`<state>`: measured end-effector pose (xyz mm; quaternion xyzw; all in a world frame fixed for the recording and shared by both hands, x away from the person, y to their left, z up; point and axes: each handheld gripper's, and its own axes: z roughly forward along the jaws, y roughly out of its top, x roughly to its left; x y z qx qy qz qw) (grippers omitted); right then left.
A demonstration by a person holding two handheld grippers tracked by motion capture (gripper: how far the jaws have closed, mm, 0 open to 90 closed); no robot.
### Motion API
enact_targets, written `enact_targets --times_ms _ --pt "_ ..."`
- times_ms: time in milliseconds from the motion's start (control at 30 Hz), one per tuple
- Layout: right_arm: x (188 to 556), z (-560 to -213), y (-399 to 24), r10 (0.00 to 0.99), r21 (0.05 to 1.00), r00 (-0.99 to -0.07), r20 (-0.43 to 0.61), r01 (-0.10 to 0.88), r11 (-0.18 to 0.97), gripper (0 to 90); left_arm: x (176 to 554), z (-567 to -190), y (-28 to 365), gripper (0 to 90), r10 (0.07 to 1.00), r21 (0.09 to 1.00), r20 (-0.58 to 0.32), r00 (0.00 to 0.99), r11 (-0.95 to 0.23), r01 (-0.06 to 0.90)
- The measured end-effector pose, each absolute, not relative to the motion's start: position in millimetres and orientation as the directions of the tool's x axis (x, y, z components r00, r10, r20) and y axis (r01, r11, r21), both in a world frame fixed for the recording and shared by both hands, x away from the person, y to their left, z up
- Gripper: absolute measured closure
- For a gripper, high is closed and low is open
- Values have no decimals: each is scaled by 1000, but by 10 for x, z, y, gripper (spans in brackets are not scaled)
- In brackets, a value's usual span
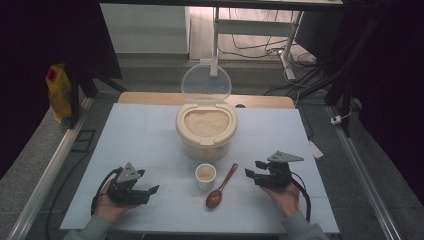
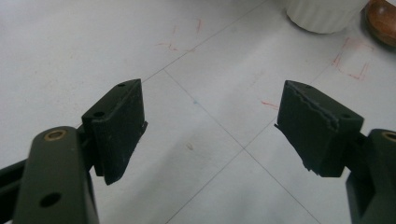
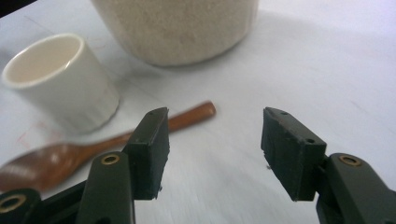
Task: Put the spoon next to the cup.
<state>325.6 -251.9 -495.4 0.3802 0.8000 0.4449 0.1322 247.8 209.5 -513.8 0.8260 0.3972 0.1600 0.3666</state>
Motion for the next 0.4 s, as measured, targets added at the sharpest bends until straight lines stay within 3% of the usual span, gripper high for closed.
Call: enact_targets --times_ms 400 --pt "3004 -4928 -2827 704 840 -706 72 424 339 419 2481 -5129 2087 227 773 737 -29 634 -412 536"
